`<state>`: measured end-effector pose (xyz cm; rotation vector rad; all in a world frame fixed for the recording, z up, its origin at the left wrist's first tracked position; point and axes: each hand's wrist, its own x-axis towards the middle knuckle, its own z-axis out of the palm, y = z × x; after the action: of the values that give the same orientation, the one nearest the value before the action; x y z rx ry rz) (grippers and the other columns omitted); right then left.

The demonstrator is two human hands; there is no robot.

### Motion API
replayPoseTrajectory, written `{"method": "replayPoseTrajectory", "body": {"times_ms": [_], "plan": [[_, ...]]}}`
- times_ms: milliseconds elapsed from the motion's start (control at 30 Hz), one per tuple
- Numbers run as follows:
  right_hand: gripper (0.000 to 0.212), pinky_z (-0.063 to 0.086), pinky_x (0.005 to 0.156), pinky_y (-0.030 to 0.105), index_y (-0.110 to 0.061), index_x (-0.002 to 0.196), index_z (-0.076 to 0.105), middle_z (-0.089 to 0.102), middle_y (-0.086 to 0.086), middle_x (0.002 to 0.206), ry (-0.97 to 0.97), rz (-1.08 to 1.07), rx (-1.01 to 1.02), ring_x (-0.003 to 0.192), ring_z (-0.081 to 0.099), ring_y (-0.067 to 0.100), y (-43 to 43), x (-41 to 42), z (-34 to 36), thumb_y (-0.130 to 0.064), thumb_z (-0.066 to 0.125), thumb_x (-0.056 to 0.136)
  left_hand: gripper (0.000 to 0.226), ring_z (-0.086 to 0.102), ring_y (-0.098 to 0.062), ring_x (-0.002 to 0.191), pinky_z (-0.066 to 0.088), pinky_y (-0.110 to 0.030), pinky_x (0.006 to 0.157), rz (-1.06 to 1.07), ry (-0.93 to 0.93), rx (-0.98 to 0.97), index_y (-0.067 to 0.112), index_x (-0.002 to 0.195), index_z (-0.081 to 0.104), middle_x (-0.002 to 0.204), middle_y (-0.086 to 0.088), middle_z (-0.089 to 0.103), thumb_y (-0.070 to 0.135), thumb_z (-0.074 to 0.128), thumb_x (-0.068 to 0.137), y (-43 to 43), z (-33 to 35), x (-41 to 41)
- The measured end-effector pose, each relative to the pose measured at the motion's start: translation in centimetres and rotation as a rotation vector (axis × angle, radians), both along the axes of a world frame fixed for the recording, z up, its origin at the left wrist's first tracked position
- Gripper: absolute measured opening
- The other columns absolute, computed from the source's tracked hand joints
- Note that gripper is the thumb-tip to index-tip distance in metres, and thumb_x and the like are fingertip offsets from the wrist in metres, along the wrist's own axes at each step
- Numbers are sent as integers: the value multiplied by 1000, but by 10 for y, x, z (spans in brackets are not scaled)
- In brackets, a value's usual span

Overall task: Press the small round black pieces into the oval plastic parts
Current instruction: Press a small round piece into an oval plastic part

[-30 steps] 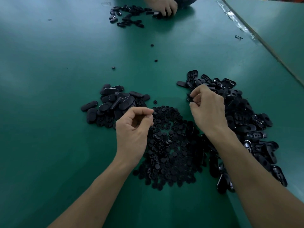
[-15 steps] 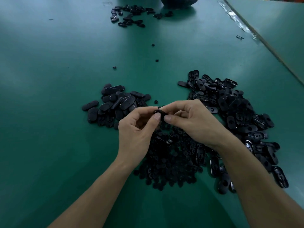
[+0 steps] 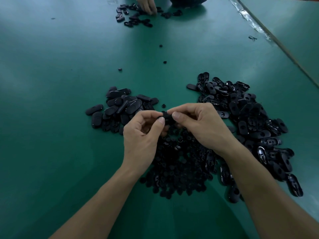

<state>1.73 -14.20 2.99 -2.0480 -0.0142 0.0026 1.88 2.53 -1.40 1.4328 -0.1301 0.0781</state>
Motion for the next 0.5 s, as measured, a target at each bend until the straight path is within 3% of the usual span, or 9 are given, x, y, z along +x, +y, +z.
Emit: {"method": "replayPoseTrajectory", "body": {"times_ms": [67, 167, 233, 333, 500], "plan": [[16, 51, 74, 14, -25, 109, 74, 73, -12, 84, 2, -56, -69, 78, 67, -1, 0, 1, -3, -25, 62, 99, 8, 73, -17, 76, 57, -23, 70, 20, 15, -40, 14, 96, 68, 82, -1, 74, 6, 66, 96, 0, -1, 1], [19, 46, 77, 8, -24, 113, 73, 66, -17, 90, -9, -58, -350, 80, 59, -7, 1, 1, -6, -26, 67, 96, 8, 73, -18, 78, 58, -24, 72, 25, 50, -138, 12, 98, 65, 82, -1, 73, 4, 63, 98, 0, -1, 3], [25, 48, 83, 19, -25, 116, 71, 62, -12, 95, 5, -3, -509, 83, 54, 0, 2, -2, -9, -33, 71, 92, 11, 73, -18, 78, 58, -24, 73, 29, 69, -173, 13, 102, 65, 83, -1, 73, 4, 62, 98, -1, -1, 4], [21, 51, 89, 35, -25, 112, 71, 59, -6, 100, 15, -3, -581, 94, 57, 13, 6, -4, -10, -34, 69, 93, 13, 73, -17, 77, 58, -24, 73, 34, 77, -190, 14, 102, 68, 83, -2, 74, 4, 62, 97, -1, -2, 4], [12, 51, 86, 37, -23, 101, 71, 59, -5, 94, -9, -19, -605, 91, 57, 15, 11, -4, -8, -31, 65, 96, 14, 73, -17, 77, 57, -23, 72, 31, 69, -172, 14, 99, 68, 82, -3, 74, 2, 62, 97, -1, -1, 3]]}}
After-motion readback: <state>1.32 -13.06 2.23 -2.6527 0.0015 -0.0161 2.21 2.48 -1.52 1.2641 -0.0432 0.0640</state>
